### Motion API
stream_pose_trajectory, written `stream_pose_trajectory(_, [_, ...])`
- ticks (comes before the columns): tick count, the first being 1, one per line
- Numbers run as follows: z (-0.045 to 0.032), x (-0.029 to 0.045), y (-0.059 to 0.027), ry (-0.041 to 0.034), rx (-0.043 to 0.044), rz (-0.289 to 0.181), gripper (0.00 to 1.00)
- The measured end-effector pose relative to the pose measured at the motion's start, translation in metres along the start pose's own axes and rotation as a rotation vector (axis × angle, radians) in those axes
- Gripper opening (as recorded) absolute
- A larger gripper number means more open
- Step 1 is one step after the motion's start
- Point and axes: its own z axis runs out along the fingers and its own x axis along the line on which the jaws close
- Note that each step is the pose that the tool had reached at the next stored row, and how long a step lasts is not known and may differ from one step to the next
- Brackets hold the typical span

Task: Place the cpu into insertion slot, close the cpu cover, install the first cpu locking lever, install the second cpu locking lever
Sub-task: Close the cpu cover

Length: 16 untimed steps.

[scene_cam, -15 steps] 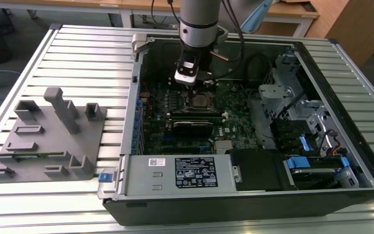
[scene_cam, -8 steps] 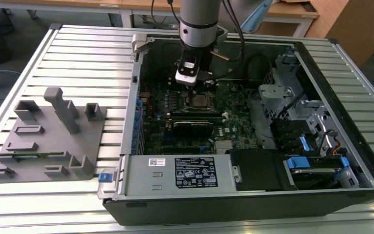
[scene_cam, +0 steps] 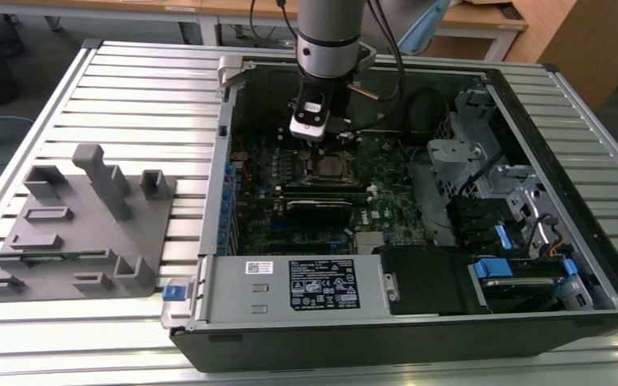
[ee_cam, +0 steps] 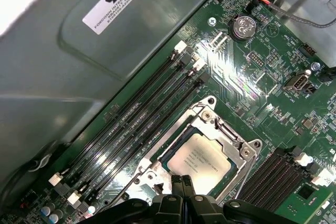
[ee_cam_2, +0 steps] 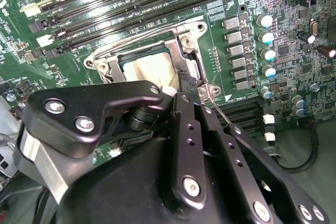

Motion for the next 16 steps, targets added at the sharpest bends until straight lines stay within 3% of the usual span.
stream_pose_trajectory(7, [0.0, 0.0, 0.0, 0.0013, -0.0019, -0.048, 0.1])
stream_pose_trajectory(16, [0.0, 0.0, 0.0, 0.0014, -0.0021, -0.052, 0.1])
